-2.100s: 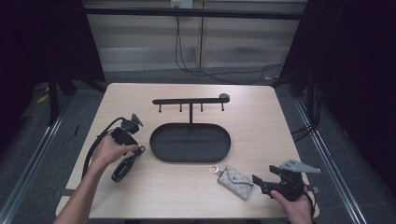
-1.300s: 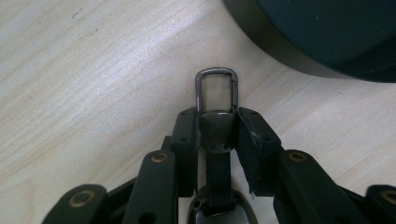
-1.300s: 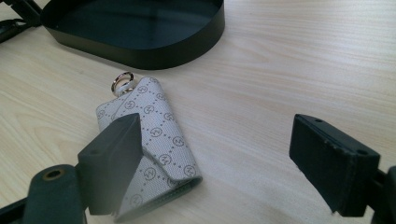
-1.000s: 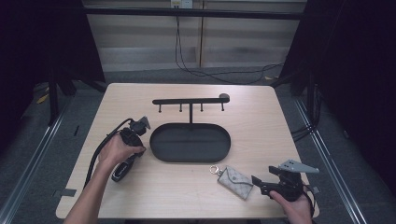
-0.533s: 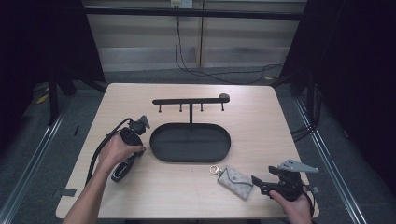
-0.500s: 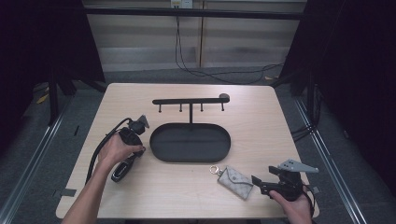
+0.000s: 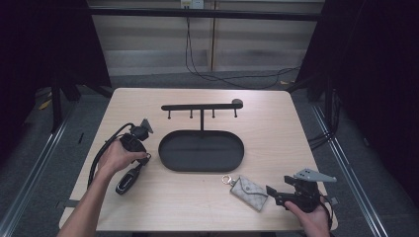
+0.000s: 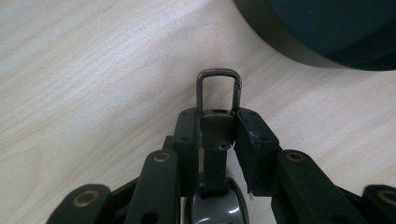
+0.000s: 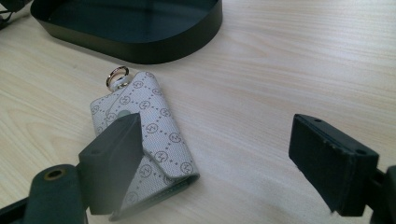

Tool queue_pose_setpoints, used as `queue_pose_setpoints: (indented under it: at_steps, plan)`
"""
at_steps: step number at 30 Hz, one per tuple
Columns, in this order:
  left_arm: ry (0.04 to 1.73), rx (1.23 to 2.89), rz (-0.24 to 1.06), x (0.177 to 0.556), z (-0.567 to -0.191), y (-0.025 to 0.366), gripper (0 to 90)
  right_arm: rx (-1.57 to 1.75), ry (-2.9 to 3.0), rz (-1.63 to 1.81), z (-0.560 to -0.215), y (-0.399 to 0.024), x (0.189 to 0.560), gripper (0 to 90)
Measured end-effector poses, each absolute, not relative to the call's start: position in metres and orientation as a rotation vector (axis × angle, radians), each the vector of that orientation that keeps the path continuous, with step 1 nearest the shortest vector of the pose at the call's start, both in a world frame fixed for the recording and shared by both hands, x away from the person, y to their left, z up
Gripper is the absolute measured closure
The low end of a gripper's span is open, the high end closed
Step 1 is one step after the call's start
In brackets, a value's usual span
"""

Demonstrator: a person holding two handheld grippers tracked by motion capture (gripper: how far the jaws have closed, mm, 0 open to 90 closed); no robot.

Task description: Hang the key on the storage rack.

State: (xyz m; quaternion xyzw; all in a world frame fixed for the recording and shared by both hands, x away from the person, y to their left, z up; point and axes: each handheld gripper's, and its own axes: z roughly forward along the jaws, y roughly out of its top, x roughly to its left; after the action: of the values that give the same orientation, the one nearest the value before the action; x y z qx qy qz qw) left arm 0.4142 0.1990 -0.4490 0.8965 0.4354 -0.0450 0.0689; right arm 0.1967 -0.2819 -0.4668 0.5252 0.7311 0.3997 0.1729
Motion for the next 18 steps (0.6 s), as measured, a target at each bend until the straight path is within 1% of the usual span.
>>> queue_pose_setpoints:
  at_steps: [13, 18]
  plan:
    - [1.293, 2.693, -0.103, 0.406, -0.429, 0.203, 70.7, 1.489, 2.073, 1.136, -0.467, -0.282, 0.197, 17.6]
    - [1.253, 2.684, -0.091, 0.403, -0.418, 0.202, 70.8, 1.49, 2.076, 1.138, -0.467, -0.282, 0.197, 17.7]
